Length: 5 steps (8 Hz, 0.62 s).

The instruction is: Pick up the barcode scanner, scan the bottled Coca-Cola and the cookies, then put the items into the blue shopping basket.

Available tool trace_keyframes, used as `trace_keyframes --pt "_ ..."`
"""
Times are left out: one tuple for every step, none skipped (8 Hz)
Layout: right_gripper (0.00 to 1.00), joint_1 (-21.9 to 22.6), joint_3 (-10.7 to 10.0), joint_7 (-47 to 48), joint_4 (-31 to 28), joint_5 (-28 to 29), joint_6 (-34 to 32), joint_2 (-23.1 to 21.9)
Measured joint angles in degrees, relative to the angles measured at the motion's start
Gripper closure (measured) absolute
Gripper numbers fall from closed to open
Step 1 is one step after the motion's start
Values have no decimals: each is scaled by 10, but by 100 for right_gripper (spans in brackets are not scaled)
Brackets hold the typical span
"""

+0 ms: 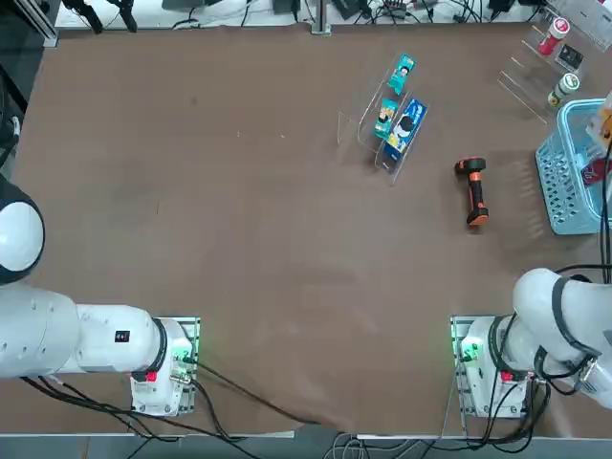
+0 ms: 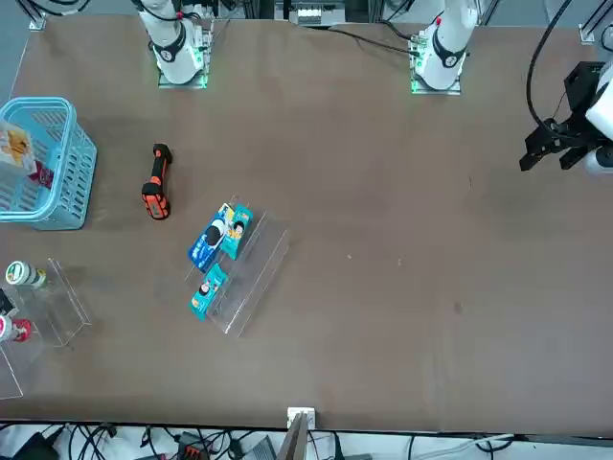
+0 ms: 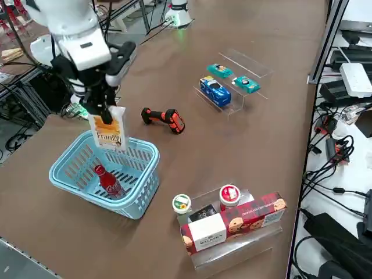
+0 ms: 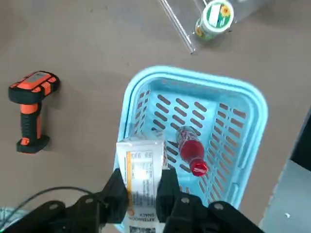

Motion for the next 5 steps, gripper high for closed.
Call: trace_keyframes --pt "69 -6 -8 -15 -52 11 44 -14" --pt "69 -8 -20 -30 -96 18 92 -19" --pt "69 -10 -29 -44 -135 20 142 -18" --pt "69 -13 -37 -53 -170 21 189 -15" --pt "69 -18 -39 -57 -190 21 215 -9"
